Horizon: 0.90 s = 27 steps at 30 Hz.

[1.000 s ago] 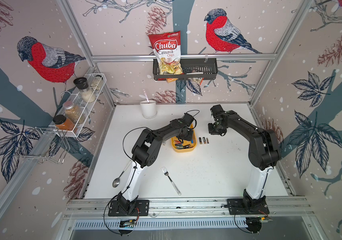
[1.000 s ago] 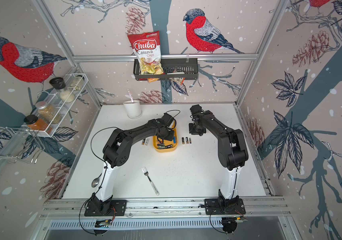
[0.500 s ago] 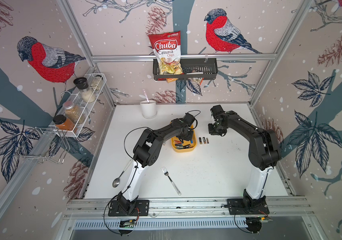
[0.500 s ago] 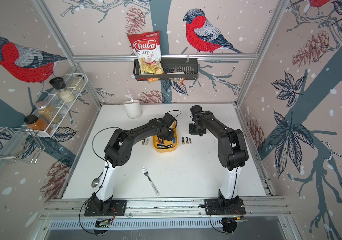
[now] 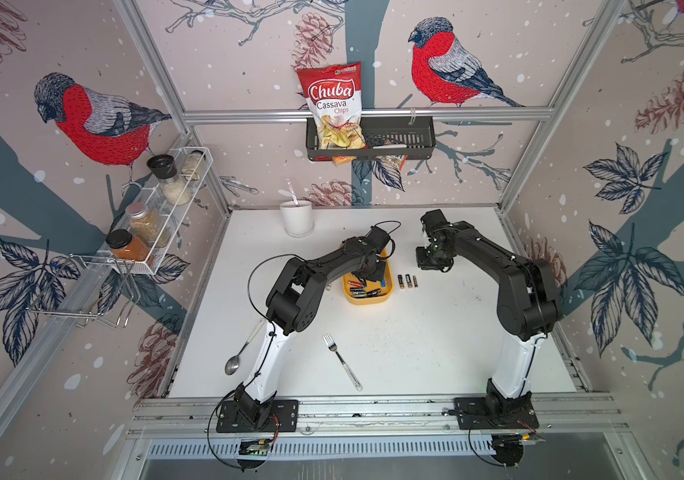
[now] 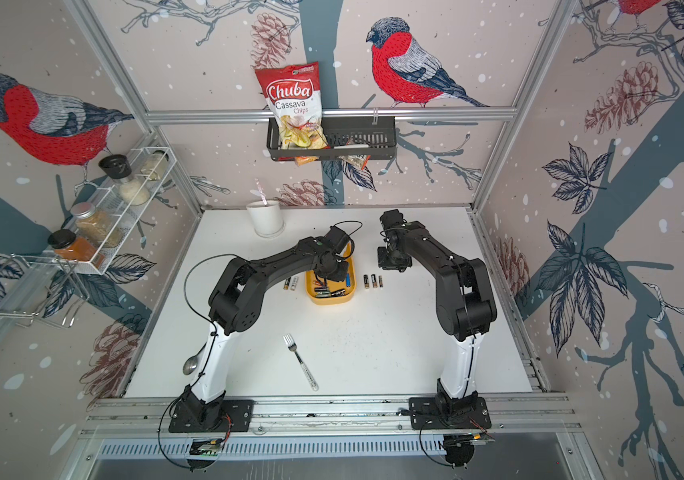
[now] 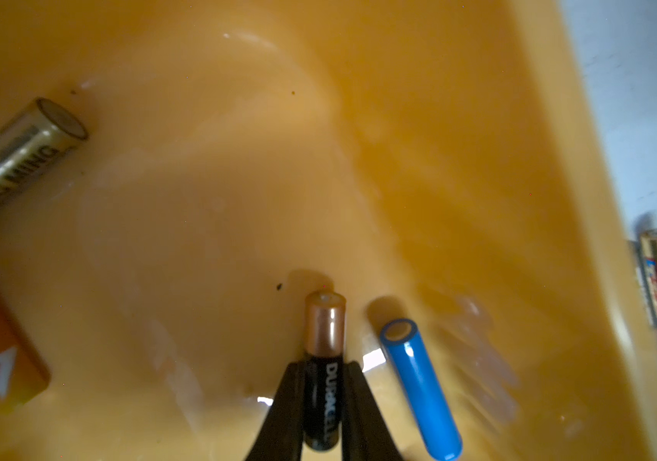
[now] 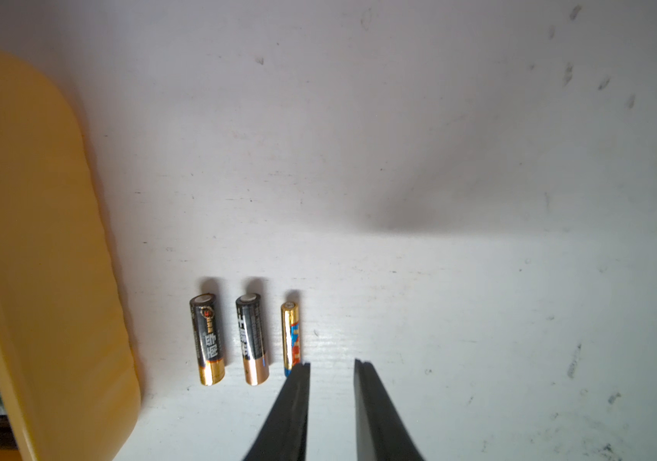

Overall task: Take the batteries out of the storage box
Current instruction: Pick up the battery from the storage box.

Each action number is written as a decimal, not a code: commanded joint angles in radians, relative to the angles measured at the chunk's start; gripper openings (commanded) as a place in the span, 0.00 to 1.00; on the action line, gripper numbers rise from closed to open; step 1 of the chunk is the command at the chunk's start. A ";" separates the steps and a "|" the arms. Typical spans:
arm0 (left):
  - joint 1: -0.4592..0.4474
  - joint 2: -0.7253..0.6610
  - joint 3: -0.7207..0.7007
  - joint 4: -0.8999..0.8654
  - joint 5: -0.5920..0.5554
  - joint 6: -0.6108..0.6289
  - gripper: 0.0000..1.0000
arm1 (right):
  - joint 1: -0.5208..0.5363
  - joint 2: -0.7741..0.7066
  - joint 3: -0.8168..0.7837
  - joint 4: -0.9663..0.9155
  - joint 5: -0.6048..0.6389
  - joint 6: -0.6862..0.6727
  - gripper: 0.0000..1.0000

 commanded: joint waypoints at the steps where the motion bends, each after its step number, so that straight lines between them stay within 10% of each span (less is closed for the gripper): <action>1: 0.011 -0.033 -0.020 0.003 0.041 -0.010 0.19 | 0.007 -0.004 0.015 -0.006 -0.001 0.006 0.27; 27: 0.244 -0.434 -0.334 0.078 0.082 0.016 0.20 | 0.070 0.077 0.184 -0.071 0.007 0.016 0.27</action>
